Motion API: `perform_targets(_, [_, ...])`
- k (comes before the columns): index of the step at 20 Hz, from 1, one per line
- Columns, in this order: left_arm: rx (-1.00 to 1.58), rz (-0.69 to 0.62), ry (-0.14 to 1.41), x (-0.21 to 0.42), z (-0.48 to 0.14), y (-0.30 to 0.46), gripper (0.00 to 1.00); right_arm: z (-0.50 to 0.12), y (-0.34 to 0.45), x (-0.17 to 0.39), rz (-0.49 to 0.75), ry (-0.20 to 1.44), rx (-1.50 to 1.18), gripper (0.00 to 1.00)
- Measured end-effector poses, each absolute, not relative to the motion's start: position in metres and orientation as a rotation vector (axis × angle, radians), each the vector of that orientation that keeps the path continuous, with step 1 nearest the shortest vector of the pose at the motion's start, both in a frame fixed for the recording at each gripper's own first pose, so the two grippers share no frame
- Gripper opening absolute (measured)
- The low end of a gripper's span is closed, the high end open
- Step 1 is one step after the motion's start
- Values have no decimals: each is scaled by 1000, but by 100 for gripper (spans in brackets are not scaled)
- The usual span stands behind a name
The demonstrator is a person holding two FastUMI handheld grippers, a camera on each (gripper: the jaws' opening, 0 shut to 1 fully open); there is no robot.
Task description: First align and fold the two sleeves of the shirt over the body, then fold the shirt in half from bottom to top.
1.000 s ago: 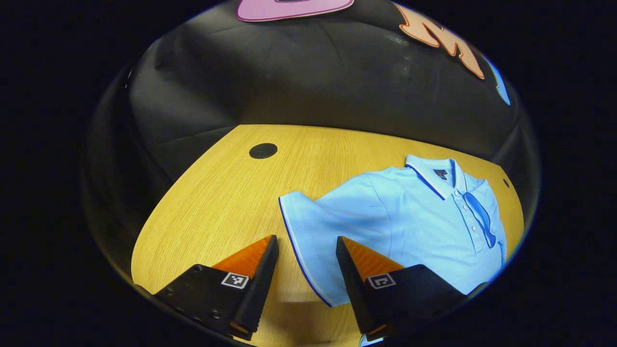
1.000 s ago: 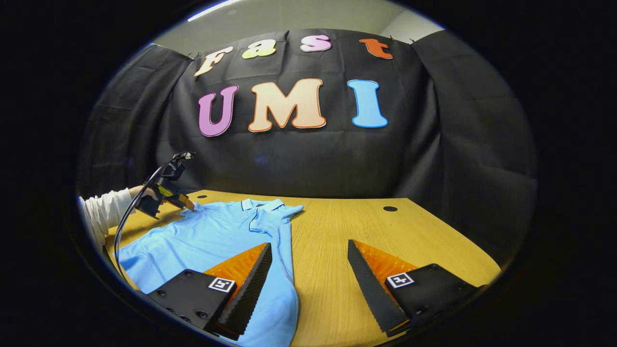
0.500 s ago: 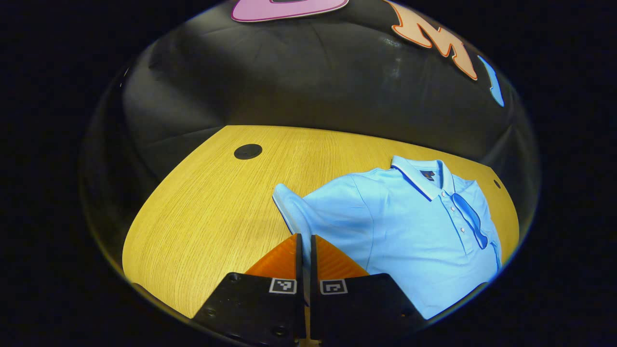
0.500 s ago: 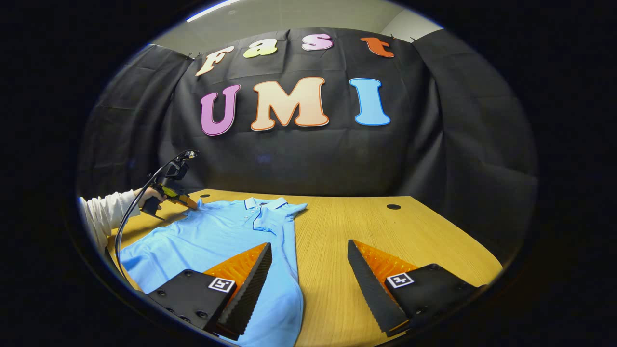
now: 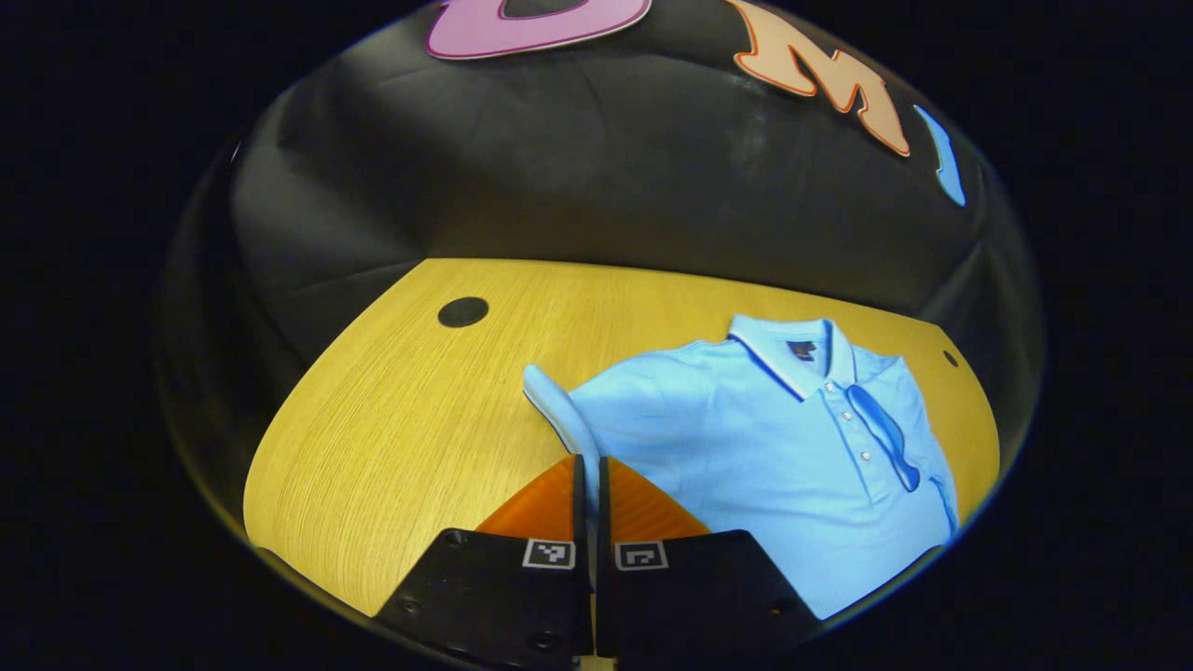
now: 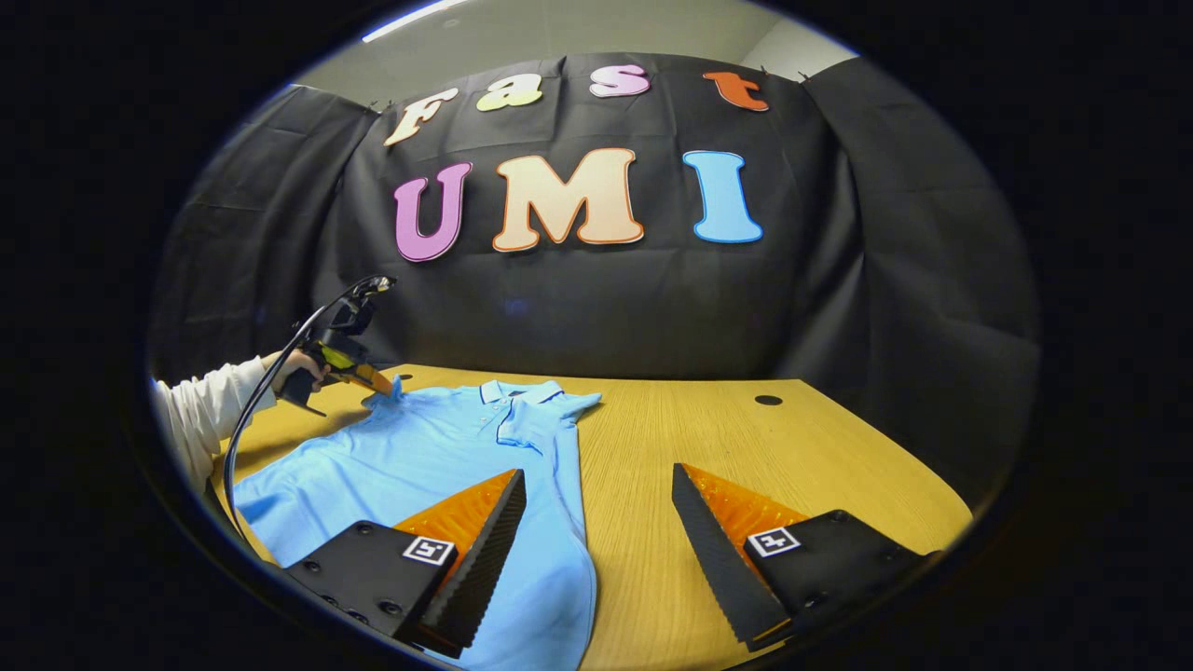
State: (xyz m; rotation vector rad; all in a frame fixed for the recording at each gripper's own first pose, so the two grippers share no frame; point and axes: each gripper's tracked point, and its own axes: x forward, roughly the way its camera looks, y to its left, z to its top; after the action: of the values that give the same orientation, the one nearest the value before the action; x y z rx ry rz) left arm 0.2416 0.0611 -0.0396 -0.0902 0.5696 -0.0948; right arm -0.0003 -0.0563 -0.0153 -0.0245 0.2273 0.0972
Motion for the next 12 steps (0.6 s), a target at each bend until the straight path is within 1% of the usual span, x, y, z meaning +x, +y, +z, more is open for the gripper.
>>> perform_targets(5, [-21,-231,529,249,-13,-18,1,-17,-56,-2,99,234,-13,98])
perform_targets(9, [8,-290,557,253,-26,-65,1,-16,-55,-2,105,234,-13,98])
perform_targets(10, [12,-297,565,253,-30,-71,3,-17,-55,-2,106,236,-14,98])
perform_targets(12, [14,-314,573,253,-37,-81,11,-18,-55,-2,111,241,-16,98])
